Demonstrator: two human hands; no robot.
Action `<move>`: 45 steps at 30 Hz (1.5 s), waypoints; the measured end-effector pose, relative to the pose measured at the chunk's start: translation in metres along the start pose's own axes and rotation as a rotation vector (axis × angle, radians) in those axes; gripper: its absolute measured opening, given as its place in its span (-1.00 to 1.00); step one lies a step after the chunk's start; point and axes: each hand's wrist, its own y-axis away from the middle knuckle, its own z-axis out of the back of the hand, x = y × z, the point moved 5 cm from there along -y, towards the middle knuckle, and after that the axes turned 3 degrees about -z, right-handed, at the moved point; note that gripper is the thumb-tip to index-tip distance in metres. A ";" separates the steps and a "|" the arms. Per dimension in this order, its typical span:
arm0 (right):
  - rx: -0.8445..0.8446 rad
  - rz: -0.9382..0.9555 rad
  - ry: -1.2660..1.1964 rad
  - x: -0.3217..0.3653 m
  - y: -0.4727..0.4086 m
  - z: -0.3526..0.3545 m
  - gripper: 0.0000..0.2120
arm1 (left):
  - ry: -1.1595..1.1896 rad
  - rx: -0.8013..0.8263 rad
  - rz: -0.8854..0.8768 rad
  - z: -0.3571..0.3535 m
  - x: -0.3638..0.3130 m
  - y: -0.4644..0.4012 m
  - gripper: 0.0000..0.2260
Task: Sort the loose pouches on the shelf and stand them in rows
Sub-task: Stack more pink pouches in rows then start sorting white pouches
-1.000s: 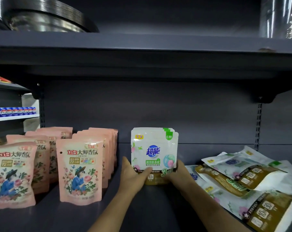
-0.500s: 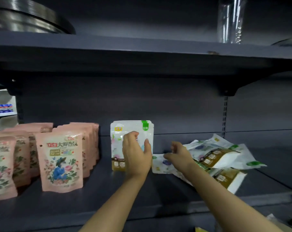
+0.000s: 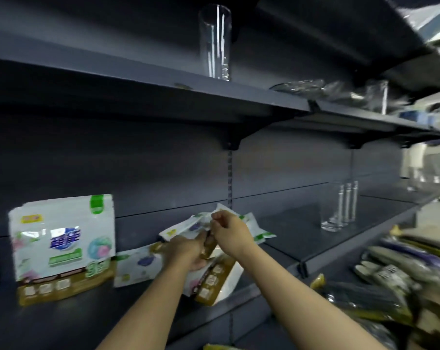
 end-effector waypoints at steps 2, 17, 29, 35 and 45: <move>-0.022 -0.003 0.036 -0.007 0.001 0.010 -0.67 | 0.061 0.000 -0.003 -0.006 -0.001 -0.001 -0.56; -0.076 -0.038 0.018 -0.010 0.001 0.024 -0.62 | 0.445 0.188 0.046 -0.022 -0.009 -0.006 -0.71; -0.196 0.060 -0.367 0.017 -0.003 -0.008 0.17 | -0.138 -0.192 -0.664 0.061 -0.054 0.032 -0.84; 0.126 0.046 -0.738 0.041 0.008 -0.064 0.02 | 0.046 -0.327 -0.603 0.133 -0.022 0.038 -0.85; 0.302 0.098 -0.340 0.076 0.051 -0.167 -0.55 | 0.015 -0.559 -0.426 0.233 0.052 0.056 -0.76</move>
